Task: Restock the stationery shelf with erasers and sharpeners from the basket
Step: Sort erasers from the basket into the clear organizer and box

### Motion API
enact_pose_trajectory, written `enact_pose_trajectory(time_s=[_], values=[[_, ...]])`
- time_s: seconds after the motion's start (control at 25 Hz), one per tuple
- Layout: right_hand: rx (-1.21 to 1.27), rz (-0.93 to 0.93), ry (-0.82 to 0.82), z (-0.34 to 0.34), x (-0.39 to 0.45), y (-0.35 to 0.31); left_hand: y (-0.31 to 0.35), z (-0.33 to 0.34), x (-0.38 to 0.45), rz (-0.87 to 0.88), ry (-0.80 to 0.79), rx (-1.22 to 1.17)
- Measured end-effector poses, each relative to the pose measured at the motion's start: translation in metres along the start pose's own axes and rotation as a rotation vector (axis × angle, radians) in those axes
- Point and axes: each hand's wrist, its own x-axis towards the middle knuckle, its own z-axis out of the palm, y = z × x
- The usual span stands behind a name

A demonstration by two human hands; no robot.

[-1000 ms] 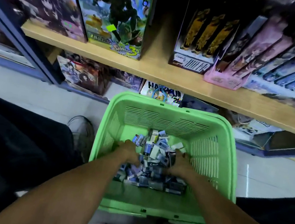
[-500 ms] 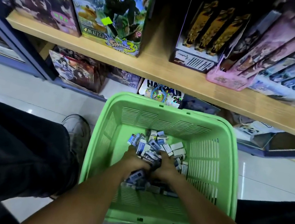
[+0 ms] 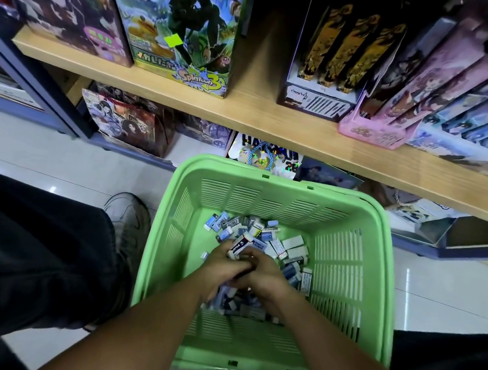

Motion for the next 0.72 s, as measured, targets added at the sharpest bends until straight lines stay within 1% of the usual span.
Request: enact_pose_trajectory(time_s=[0.12, 0.2, 0.28, 0.36, 0.52, 0.64, 0.72], values=[[0.019, -0.049, 0.046, -0.006, -0.004, -0.009, 0.005, 0.004, -0.002, 0.018, 0.051, -0.067], [0.137, -0.082, 0.035, -0.015, -0.007, -0.013, 0.011, -0.003, -0.002, 0.016, 0.045, -0.129], [0.242, -0.077, 0.004, -0.023, -0.014, -0.021, 0.016, -0.011, -0.004, 0.023, -0.002, -0.083], [0.253, -0.062, -0.016, -0.030, -0.019, -0.025, 0.019, -0.017, -0.006, 0.032, -0.064, -0.048], [0.250, -0.097, 0.006, -0.037, -0.024, -0.025, 0.021, -0.016, -0.011, 0.020, -0.130, -0.089], [0.278, -0.136, 0.008, -0.041, -0.029, -0.033, 0.026, -0.017, -0.015, 0.062, -0.169, -0.100], [0.297, -0.155, 0.039, -0.042, -0.035, -0.043, 0.030, -0.018, -0.020, 0.082, -0.199, -0.137]])
